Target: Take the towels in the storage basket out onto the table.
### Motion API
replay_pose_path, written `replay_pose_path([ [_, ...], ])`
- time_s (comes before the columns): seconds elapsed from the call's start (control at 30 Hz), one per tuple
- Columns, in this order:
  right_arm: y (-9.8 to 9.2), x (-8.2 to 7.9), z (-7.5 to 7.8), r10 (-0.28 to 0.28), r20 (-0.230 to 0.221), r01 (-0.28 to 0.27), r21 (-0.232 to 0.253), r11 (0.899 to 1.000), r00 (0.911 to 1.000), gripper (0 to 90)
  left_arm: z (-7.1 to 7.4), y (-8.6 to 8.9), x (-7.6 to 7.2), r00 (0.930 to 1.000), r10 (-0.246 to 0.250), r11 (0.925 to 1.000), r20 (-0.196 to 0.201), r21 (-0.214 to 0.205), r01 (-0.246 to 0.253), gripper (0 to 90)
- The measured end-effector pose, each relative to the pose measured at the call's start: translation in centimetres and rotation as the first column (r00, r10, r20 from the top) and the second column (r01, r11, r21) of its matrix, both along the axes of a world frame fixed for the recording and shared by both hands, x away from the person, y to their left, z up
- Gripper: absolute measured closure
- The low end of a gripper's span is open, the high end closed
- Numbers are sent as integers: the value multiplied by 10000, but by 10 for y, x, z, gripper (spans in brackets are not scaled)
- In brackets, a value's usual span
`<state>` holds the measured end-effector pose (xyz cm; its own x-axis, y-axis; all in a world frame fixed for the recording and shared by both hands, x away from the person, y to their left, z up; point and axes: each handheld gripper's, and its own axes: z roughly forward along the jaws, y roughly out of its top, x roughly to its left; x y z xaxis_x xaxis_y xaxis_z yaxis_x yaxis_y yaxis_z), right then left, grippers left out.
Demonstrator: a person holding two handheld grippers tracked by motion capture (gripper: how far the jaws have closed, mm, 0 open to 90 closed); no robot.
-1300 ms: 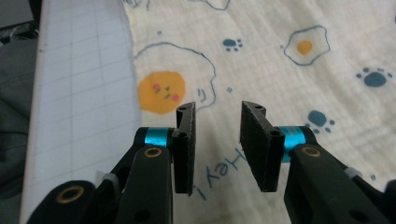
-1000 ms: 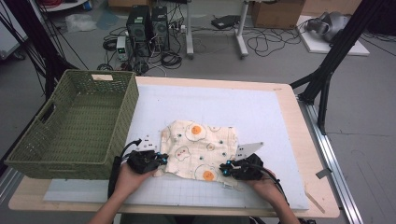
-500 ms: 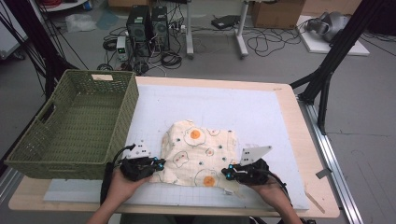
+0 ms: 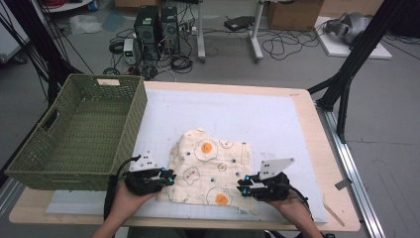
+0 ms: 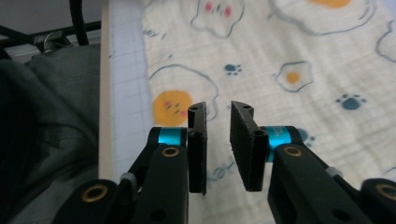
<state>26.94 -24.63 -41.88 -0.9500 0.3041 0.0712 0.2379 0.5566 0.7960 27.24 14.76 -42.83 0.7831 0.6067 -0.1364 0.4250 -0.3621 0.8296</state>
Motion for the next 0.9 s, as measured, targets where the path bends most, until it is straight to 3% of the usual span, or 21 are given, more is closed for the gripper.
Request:
replay_pose_path([
  [0.2, -1, 25, -4, -726, 23, 727, -163, 9972, 9974, 678, -4, -10, 24, 9990, 448, 9990, 63, 21, -448, 698],
  [0.37, 1, 40, -13, -1021, 2, 1020, -495, 9936, 9948, 654, -13, -19, 38, 9967, 745, 9952, 332, 608, -764, 687],
  [0.5, 4, 47, -20, -1162, -45, 1152, -965, 9886, 9932, 654, -21, -21, 43, 9960, 868, 9896, 223, 1135, -887, 691],
  [0.57, 6, 49, -24, -1131, -178, 1100, -1248, 9861, 9934, 675, -22, -21, 44, 9955, 912, 9890, 249, 1149, -934, 726],
  [0.7, 8, 49, -25, -988, -166, 962, -1182, 9883, 9950, 822, -22, -21, 44, 9961, 851, 9894, 237, 1157, -873, 869],
  [0.77, 9, 48, -25, -897, -170, 870, -1235, 9885, 9958, 873, -21, -20, 43, 9965, 817, 9890, 200, 1219, -835, 888],
  [0.9, 9, 44, -22, -738, -157, 713, -1235, 9898, 9971, 887, -19, -19, 39, 9977, 663, 9909, 103, 1165, -670, 892],
])
